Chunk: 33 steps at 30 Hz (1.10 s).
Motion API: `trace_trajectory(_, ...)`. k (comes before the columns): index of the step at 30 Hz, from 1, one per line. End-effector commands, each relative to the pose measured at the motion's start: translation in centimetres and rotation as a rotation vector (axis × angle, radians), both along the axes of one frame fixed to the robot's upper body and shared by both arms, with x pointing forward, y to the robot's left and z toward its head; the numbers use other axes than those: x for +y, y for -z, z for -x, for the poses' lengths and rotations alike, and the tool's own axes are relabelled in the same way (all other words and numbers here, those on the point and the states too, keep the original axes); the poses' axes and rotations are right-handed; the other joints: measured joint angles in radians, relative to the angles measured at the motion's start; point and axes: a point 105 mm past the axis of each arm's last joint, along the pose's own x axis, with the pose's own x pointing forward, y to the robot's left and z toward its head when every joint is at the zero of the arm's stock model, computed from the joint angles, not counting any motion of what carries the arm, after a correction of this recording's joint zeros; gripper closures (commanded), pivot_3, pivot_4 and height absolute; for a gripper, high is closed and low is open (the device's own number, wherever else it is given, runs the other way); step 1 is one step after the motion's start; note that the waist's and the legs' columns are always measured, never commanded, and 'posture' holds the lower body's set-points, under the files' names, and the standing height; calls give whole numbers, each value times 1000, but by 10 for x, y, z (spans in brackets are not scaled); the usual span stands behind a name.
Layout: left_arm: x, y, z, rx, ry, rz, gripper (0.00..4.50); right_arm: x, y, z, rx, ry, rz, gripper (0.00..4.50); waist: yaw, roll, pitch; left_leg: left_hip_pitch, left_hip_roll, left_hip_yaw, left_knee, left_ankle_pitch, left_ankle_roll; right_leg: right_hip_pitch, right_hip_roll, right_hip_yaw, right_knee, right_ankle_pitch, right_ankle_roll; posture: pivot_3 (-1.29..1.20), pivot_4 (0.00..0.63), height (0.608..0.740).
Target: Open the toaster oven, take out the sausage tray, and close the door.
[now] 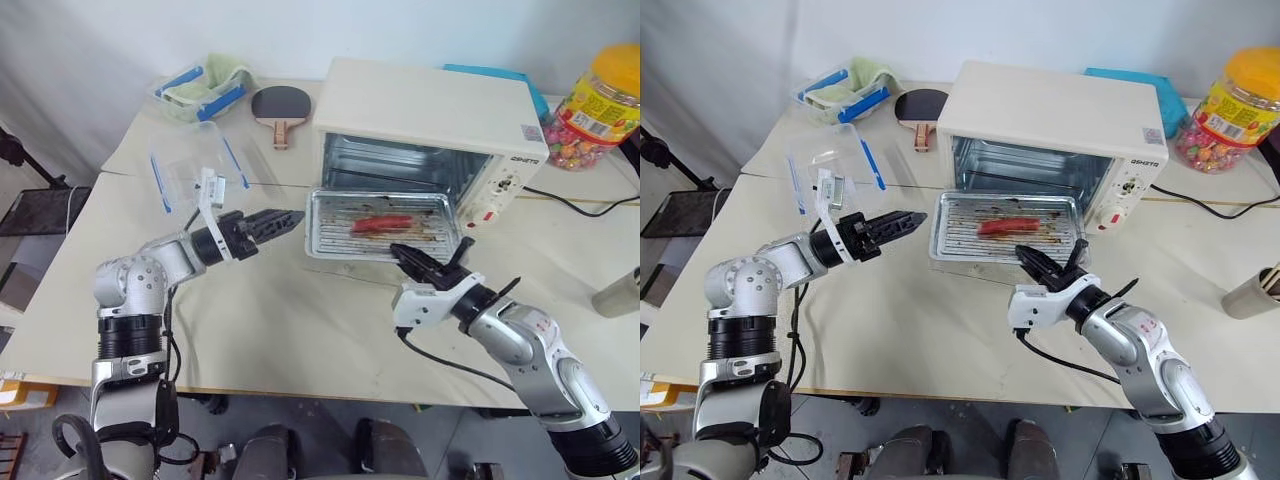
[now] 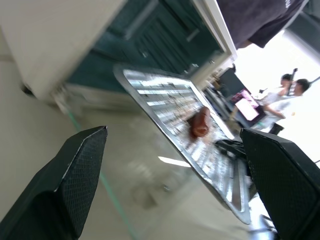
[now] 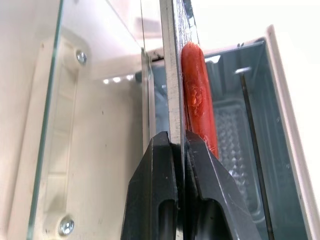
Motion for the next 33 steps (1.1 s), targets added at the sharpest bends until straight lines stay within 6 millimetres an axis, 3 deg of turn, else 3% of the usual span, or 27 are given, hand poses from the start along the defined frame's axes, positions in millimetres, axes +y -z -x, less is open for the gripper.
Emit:
trace_trajectory(1, -6, -8, 5, 60, 29, 19, 0, 14, -17, 5, -69, -79, -21, 4445, 0, 0, 0, 0, 0, 0, 0, 0, 0, 0, 0, 0, 0, 0, 0, 0, 150, 740)
trace_trajectory(5, -9, -6, 4, 200, 50, 98, 0, 23, -16, 3, -64, -133, -13, 4445, 1, 0, 0, 0, 0, -1, 0, 0, 0, 0, 0, 0, 0, 0, 0, 0, 150, 740)
trace_trajectory(8, -10, -6, 6, 253, 70, 127, 602, 28, -13, 2, -54, -167, -3, 4445, 1, 0, 0, 0, -1, -1, 0, 0, 0, 0, 0, 0, 0, 0, 0, 0, 150, 740)
trace_trajectory(14, -7, -7, 8, 311, 74, 151, 2503, 26, -11, -2, -52, -185, 11, 4445, -1, 0, 0, 0, -1, -1, 0, 0, 0, 0, 0, 0, 0, 0, 0, 0, 150, 740)
trace_trajectory(21, 1, -2, 5, 365, 47, 172, 4385, 25, -13, -4, -66, -188, 7, 4445, 1, 0, 0, 0, -1, -1, 0, 0, -1, 0, 0, 0, 0, 0, 0, 0, 150, 740)
trace_trajectory(23, 1, -8, 5, 396, 104, 256, 4447, 25, -13, -4, -66, -191, 6, 4445, 0, 0, 0, 0, -1, -2, 0, 0, -1, 0, 0, 0, 0, 0, 0, 0, 150, 740)
trace_trajectory(27, 10, -7, -4, 450, 50, 299, 4447, 21, -15, -5, -6, -195, -70, 4445, 0, 0, 0, 0, -1, -2, 0, 1, -1, 0, 0, 0, 0, 0, 0, 0, 150, 740)
trace_trajectory(30, 16, -4, -5, 489, 42, 339, 4500, 18, -17, -4, 22, -205, -94, 3679, -1, 0, 0, 0, -1, -3, 0, 1, -1, 1, 0, 1, 0, 0, 0, 0, 150, 740)
trace_trajectory(33, 23, -2, -1, 506, 45, 361, 4500, 14, -20, -3, 28, -221, -106, 2632, -2, 0, 0, 0, -1, -3, 0, 1, -1, 0, 0, 0, 1, 0, 0, 0, 150, 740)
